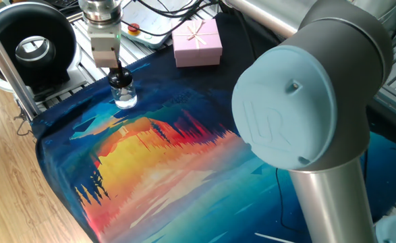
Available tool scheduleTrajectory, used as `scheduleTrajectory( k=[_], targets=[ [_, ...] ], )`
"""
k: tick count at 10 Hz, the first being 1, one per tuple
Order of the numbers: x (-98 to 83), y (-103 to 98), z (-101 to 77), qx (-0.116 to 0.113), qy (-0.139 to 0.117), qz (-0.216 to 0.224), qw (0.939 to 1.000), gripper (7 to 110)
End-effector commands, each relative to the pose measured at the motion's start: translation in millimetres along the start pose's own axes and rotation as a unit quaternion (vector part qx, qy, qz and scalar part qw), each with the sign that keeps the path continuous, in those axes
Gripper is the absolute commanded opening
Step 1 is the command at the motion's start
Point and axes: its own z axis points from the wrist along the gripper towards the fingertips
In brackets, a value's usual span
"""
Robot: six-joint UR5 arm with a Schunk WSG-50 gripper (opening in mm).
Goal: Screw the lid onto the jar
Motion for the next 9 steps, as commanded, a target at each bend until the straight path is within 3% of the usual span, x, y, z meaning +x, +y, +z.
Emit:
scheduleTrajectory(
  k=[1,5,6,9],
  targets=[
    [-1.1,5.0,4.3,0.004,-0.012,-0.046,0.9988,44],
    [0.5,3.0,5.2,0.013,-0.015,-0.051,0.9985,44],
    [2.7,3.4,7.0,0.016,-0.016,-0.049,0.9985,22],
    [6.8,1.3,9.5,0.023,-0.013,-0.041,0.9988,22]
  ],
)
